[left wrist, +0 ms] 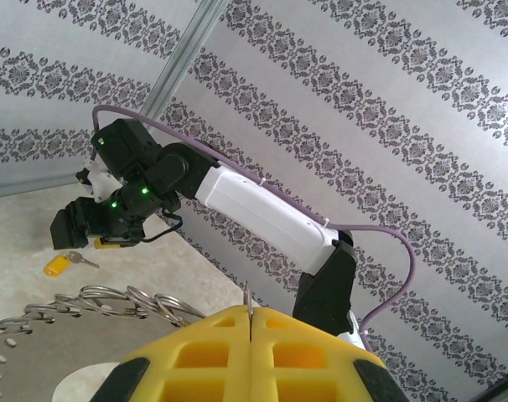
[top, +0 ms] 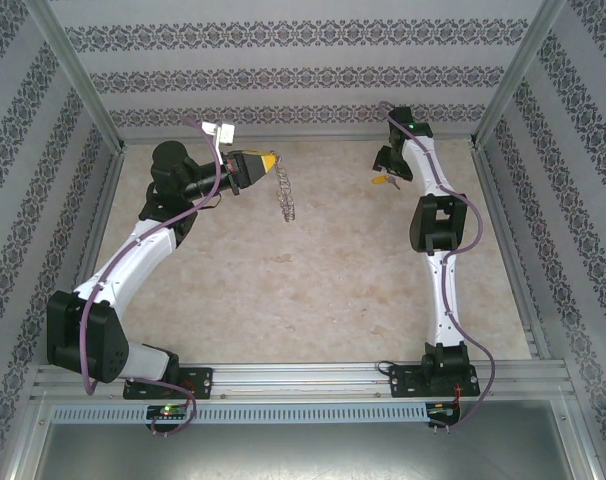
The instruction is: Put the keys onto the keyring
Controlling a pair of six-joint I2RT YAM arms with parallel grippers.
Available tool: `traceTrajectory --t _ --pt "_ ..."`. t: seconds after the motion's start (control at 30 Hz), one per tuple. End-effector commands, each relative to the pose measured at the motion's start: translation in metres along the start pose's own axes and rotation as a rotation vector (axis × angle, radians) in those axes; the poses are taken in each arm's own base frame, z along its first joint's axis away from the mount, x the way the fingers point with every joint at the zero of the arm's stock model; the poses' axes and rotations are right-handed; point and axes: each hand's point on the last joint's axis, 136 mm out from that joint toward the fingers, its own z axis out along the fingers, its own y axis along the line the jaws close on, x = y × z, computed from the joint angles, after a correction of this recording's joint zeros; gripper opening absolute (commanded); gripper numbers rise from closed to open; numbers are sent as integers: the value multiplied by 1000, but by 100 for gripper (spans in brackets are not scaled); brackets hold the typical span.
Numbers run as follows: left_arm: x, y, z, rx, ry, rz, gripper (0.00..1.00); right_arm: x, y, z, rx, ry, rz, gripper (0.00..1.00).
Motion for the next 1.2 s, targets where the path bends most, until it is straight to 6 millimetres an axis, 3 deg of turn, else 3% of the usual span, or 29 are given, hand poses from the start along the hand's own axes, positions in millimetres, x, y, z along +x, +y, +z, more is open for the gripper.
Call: traceTrajectory --t 0.0,0.27,0.43,0.63,1.17 --pt "-13 3 -5 -6 -52 53 0 6 1 13 32 10 57 66" --pt "-12 16 -11 -16 -87 37 0 15 1 25 37 43 87 59" --pt "-14 24 -15 -28 -94 29 0 18 2 28 34 51 101 39" --pt "-19 29 -14 -13 -93 24 0 29 4 31 46 80 91 30" --pt "-16 24 -19 9 -80 31 0 59 4 3 44 135 -3 15"
